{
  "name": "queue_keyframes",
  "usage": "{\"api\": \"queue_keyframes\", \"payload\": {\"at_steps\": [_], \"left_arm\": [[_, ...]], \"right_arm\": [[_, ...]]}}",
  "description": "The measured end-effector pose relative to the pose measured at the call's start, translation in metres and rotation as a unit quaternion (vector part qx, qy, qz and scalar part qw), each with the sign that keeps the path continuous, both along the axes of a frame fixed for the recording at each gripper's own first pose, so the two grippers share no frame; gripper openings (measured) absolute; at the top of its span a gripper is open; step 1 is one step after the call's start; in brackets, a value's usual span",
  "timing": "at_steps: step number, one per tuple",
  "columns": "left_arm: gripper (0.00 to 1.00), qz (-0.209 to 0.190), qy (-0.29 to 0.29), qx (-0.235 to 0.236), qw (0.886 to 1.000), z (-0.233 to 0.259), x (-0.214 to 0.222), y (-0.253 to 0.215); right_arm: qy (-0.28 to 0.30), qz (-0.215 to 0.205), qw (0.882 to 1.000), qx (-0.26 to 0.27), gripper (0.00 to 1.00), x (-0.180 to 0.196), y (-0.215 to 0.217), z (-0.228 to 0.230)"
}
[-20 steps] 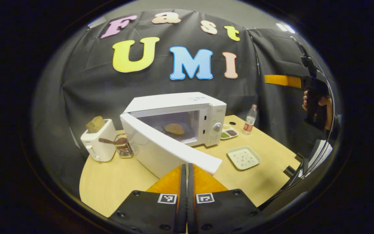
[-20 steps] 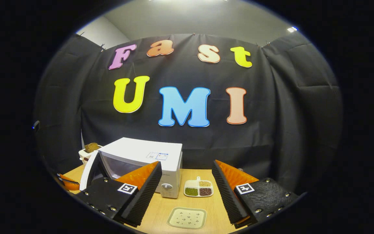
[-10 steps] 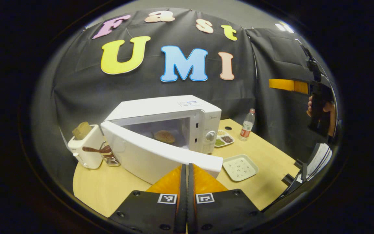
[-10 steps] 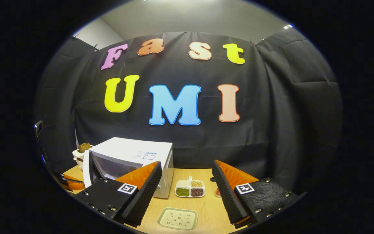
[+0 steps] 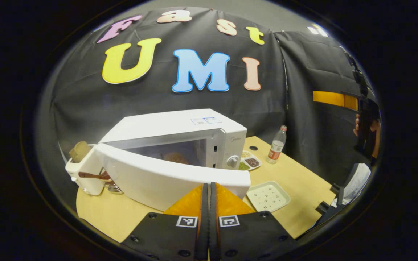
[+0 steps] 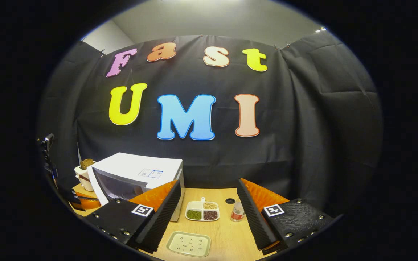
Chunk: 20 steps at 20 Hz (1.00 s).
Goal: Open the microwave oven with the left hand, put the food in, and close the microwave oven.
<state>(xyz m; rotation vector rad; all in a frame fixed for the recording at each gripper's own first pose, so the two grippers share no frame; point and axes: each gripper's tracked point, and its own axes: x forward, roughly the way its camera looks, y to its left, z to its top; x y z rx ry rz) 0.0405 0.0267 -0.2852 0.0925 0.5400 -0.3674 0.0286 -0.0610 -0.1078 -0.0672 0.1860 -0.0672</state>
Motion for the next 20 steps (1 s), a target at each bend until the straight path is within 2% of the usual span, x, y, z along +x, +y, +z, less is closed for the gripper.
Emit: {"api": "queue_keyframes", "payload": {"at_steps": [6, 20], "left_arm": [[0.06, 0.008, -0.001, -0.024, 1.000, -0.004, 0.033, -0.015], [0.08, 0.044, 0.013, -0.039, 0.998, -0.021, 0.094, -0.041]], "right_arm": [[0.004, -0.021, 1.000, 0.001, 0.95, 0.000, -0.021, -0.003], [0.005, -0.042, 0.999, -0.001, 0.95, 0.010, -0.039, -0.004]]}}
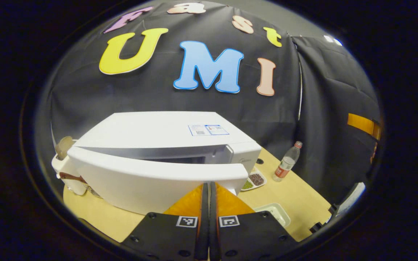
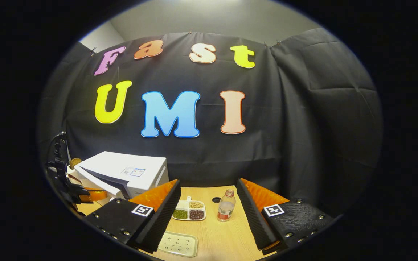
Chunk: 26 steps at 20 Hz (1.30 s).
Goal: Open the microwave oven with the left hand, put the food in, and close the microwave oven.
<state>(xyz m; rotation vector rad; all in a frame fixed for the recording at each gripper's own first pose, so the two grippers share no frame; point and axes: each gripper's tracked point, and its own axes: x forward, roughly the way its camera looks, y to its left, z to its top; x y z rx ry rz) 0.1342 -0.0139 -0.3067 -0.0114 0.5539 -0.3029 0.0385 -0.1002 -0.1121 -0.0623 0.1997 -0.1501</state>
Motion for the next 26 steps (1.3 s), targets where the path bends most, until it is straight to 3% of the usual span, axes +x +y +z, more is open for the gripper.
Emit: {"api": "queue_keyframes", "payload": {"at_steps": [10, 26], "left_arm": [[0.07, 0.020, 0.000, -0.004, 1.000, -0.005, 0.043, -0.001], [0.07, 0.017, -0.005, -0.004, 1.000, -0.005, 0.043, -0.006]], "right_arm": [[-0.007, 0.000, 1.000, 0.006, 0.95, 0.007, -0.004, 0.001], [-0.005, 0.002, 1.000, 0.000, 0.95, 0.013, -0.005, 0.000]]}}
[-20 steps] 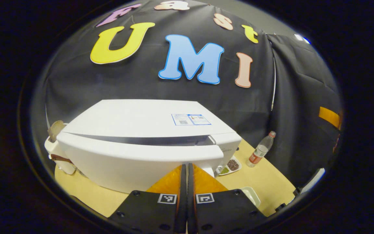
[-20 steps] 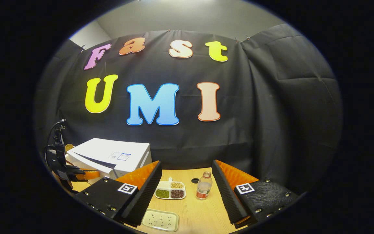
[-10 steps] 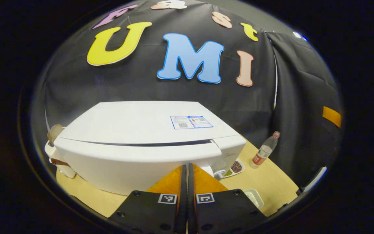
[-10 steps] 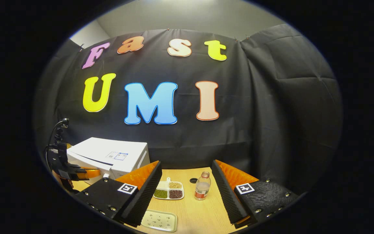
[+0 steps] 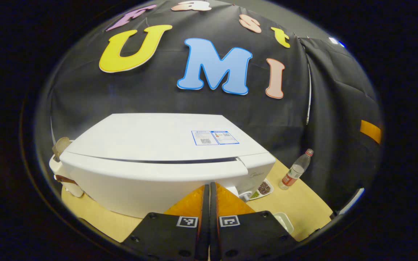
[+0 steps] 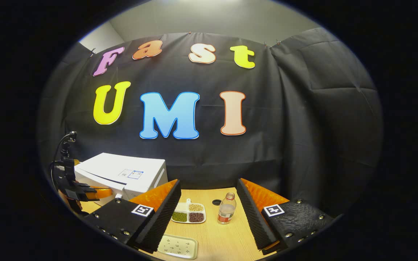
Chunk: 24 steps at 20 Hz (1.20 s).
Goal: Open the microwave oven with the left hand, put the food in, and close the microwave oven.
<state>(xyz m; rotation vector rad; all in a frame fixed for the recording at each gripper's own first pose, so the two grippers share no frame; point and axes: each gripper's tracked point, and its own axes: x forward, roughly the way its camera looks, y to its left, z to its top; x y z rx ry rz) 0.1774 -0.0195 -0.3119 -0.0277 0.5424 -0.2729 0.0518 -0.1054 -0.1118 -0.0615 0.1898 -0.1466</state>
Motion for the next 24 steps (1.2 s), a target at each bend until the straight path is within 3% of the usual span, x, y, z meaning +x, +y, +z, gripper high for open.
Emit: {"api": "queue_keyframes", "payload": {"at_steps": [24], "left_arm": [[0.07, -0.010, -0.018, 0.019, 1.000, -0.0029, 0.0022, -0.0073]], "right_arm": [[-0.001, 0.009, 1.000, -0.004, 0.95, 0.0052, 0.0055, 0.0042]]}}
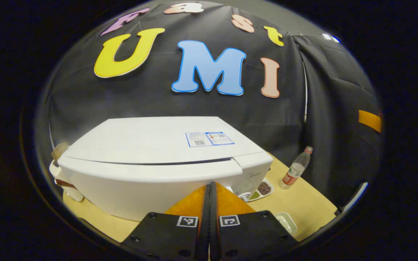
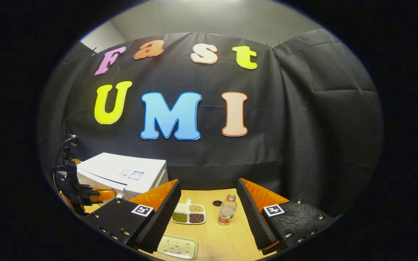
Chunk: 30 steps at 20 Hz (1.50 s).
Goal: Open the microwave oven with the left hand, put the food in, and close the microwave oven.
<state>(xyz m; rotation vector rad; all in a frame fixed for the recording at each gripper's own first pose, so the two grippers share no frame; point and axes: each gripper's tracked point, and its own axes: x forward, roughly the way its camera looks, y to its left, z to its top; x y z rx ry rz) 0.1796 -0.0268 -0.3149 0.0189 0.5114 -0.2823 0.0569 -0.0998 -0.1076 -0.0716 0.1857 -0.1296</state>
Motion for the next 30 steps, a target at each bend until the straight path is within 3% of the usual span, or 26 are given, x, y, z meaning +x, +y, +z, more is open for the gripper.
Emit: {"api": "queue_keyframes", "payload": {"at_steps": [3, 5, 9, 17, 22, 26, 30], "left_arm": [[0.07, 0.017, -0.011, 0.010, 1.000, 0.001, 0.010, 0.006], [0.07, 0.012, 0.006, -0.017, 1.000, -0.004, 0.009, -0.004], [0.07, 0.006, -0.024, 0.031, 0.999, 0.016, 0.008, 0.001], [0.10, 0.063, -0.148, 0.014, 0.987, 0.188, -0.008, 0.049], [0.97, 0.092, -0.189, 0.010, 0.978, 0.293, -0.041, 0.073], [0.94, 0.111, -0.225, -0.023, 0.968, 0.359, -0.073, 0.090], [0.95, 0.105, -0.248, -0.009, 0.963, 0.391, -0.104, 0.109]], "right_arm": [[0.000, 0.003, 1.000, -0.001, 0.95, 0.000, 0.003, 0.000], [0.000, 0.002, 1.000, -0.002, 0.95, -0.004, 0.002, 0.002], [-0.001, -0.001, 1.000, -0.001, 0.95, -0.007, 0.001, 0.003], [-0.026, 0.038, 0.999, 0.017, 0.95, 0.000, 0.047, 0.038], [-0.042, 0.063, 0.997, 0.027, 0.95, -0.001, 0.084, 0.083], [-0.057, 0.071, 0.995, 0.029, 0.95, -0.008, 0.113, 0.131], [-0.066, 0.074, 0.995, 0.015, 0.95, -0.023, 0.136, 0.159]]}}
